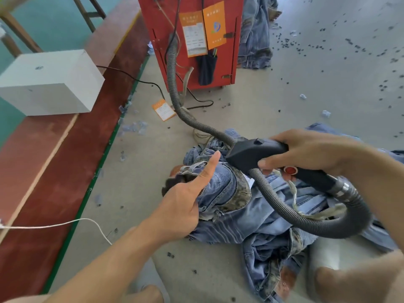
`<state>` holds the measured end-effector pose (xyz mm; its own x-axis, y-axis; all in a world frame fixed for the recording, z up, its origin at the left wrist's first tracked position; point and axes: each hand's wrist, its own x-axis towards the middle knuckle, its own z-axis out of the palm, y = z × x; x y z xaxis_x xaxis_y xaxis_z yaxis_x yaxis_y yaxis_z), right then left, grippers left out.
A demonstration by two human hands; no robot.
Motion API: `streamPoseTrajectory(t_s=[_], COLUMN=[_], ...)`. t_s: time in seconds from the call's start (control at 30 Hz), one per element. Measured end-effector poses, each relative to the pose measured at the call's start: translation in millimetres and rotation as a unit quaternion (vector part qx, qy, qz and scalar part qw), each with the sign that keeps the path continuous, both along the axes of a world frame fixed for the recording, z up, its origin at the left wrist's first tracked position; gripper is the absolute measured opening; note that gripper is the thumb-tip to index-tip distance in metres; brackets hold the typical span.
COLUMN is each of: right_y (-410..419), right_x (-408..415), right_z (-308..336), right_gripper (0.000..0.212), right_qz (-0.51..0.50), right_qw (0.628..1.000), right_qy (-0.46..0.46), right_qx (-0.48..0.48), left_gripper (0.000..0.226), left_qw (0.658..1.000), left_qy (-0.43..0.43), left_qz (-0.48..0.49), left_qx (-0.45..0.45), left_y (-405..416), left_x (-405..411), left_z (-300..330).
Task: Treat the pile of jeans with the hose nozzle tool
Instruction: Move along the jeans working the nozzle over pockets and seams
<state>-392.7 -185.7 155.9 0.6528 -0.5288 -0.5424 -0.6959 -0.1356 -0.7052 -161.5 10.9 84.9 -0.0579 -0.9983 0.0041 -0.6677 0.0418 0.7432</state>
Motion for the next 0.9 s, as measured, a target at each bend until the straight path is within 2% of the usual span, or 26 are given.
streamPoseTrajectory(t_s=[0.1, 0.17, 0.2, 0.23, 0.27, 0.3, 0.33, 0.37, 0.4, 0.43, 0.67, 0.73, 0.9], right_y=[7, 10, 10, 10, 10, 12, 15, 19, 25, 31, 47, 52, 64], right_x=[13, 19, 19, 17, 15, 12, 10, 7, 5, 4, 0, 2, 16], right_z=[-23, -35, -36, -34, -28, -22, -16, -12, -9, -8, -27, -30, -28], right_gripper=[0.021, 0.021, 0.02, 0.02, 0.019, 0.019, 0.019, 0.02, 0.021, 0.022, 0.023, 0.025, 0.023], right_qz=[-0.034, -0.096, -0.119, -0.13, -0.126, -0.108, -0.079, -0.047, -0.023, -0.008, 0.106, 0.13, 0.159], right_qw=[0.997, 0.992, 0.988, 0.984, 0.981, 0.978, 0.975, 0.971, 0.967, 0.966, 0.959, 0.954, 0.948], right_qy=[0.064, 0.066, 0.051, 0.03, 0.004, -0.017, -0.029, -0.033, -0.033, -0.034, -0.01, -0.007, -0.044], right_qx=[-0.006, -0.053, -0.085, -0.119, -0.149, -0.177, -0.205, -0.232, -0.251, -0.257, -0.262, -0.271, -0.274], left_gripper=[0.106, 0.107, 0.109, 0.108, 0.101, 0.083, 0.059, 0.044, 0.041, 0.041, 0.037, 0.041, 0.074], left_qw=[1.0, 0.997, 0.982, 0.946, 0.884, 0.809, 0.743, 0.692, 0.659, 0.642, 0.678, 0.699, 0.751], left_qy=[-0.002, 0.045, 0.115, 0.216, 0.346, 0.464, 0.542, 0.584, 0.598, 0.601, 0.568, 0.559, 0.533], left_qz=[-0.01, 0.062, 0.132, 0.21, 0.271, 0.306, 0.329, 0.348, 0.369, 0.385, 0.367, 0.352, 0.316], left_qx=[-0.021, 0.032, 0.074, 0.118, 0.159, 0.189, 0.213, 0.242, 0.268, 0.28, 0.289, 0.274, 0.229], left_y=[4, 3, 0, -3, -9, -15, -19, -23, -26, -26, -26, -27, -31], left_x=[1, 0, 0, 2, 8, 17, 25, 31, 35, 35, 35, 36, 25], left_z=[-6, -7, -4, -1, 1, 3, 4, 7, 9, 10, 16, 22, 16])
